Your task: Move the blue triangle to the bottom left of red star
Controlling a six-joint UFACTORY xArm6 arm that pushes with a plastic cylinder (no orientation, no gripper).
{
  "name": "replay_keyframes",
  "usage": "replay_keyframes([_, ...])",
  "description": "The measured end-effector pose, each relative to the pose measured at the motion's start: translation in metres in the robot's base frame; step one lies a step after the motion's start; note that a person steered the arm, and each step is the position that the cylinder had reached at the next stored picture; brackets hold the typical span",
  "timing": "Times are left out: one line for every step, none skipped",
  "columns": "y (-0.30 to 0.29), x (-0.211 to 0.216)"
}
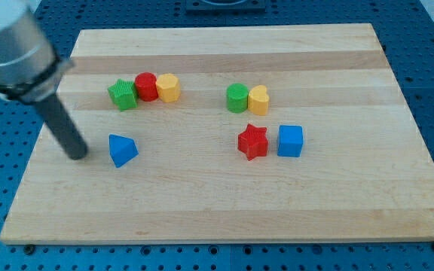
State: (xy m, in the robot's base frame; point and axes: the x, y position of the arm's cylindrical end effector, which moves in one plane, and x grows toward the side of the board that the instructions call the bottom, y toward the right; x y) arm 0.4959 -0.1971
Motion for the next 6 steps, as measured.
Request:
replay_keyframes([0.09,0.0])
replay_keyframes([0.119,0.0])
replay_keyframes([0.117,0.0])
replay_keyframes([0.138,0.001])
replay_keyframes([0.162,0.009])
replay_keyframes([0.198,0.009])
